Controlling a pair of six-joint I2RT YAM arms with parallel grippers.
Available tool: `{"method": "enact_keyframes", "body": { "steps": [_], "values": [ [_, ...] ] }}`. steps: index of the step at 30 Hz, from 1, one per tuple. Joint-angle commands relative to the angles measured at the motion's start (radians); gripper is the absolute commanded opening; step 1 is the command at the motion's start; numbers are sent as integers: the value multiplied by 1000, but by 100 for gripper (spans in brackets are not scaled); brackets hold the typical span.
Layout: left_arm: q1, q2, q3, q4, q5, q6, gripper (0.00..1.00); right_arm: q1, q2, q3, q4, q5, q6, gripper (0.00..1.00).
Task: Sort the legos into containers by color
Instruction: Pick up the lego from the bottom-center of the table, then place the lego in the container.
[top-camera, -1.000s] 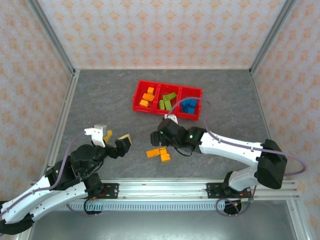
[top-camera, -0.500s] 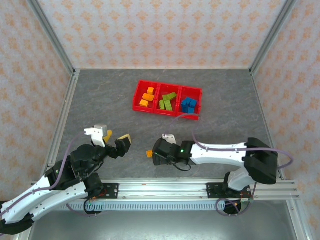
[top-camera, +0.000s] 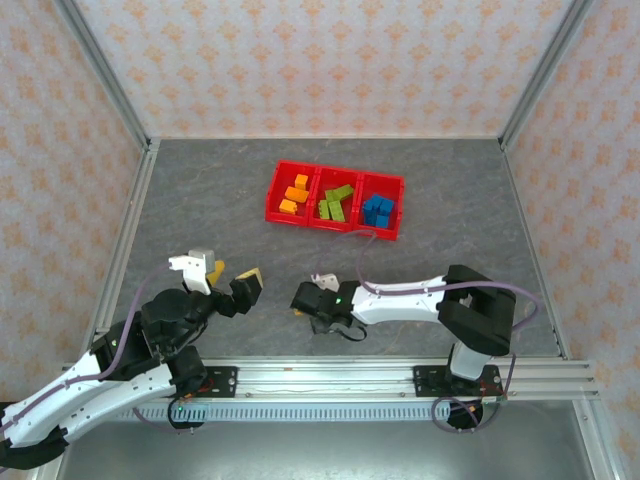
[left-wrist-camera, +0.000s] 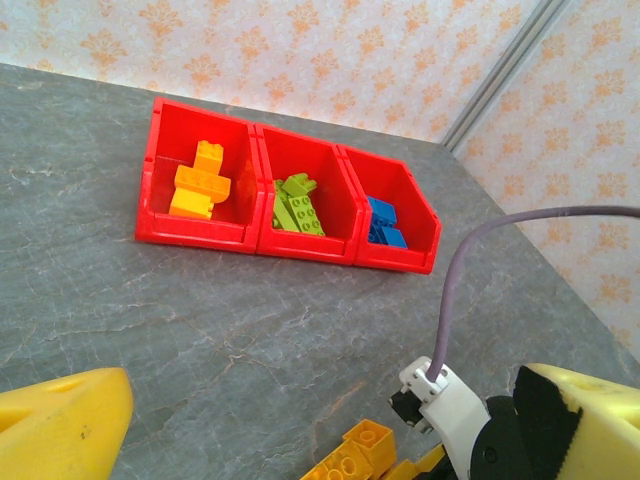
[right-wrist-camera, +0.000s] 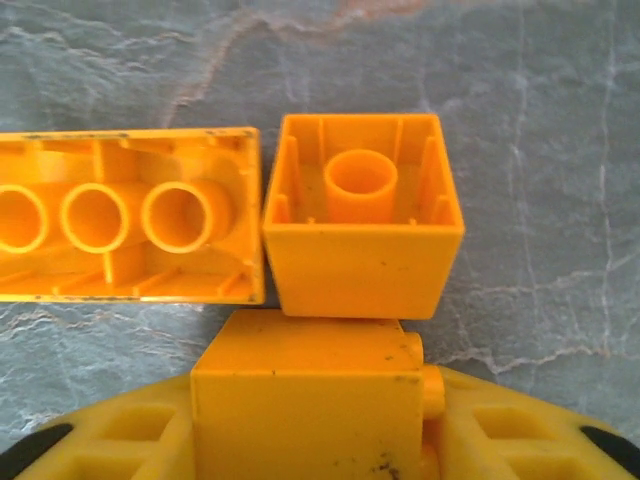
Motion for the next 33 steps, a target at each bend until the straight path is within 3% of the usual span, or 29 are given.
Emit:
{"method": "enact_keyframes", "body": {
  "steps": [1,5,11,17,22,33],
  "values": [
    [0,-4,-7,6,-15,8,99,5,7,52,-59,43,-31,40],
    [0,-7,-7,7,-18,8,99,9,-33,152,-154,45,-64,27],
    [0,-7,-7,7,-19,8,99,-1,-146,323,-215,147,-159,28],
    [0,-10,-8,6,-19,8,99,-198,-99,454,-95,126,-333,26],
    [1,-17,-8,8,-16,8,99,-311,79,610,45,107,-468,25],
    [1,-29,-11,11,-11,9,99,-465,626,1271,-136,23,-598,26]
  ]
}}
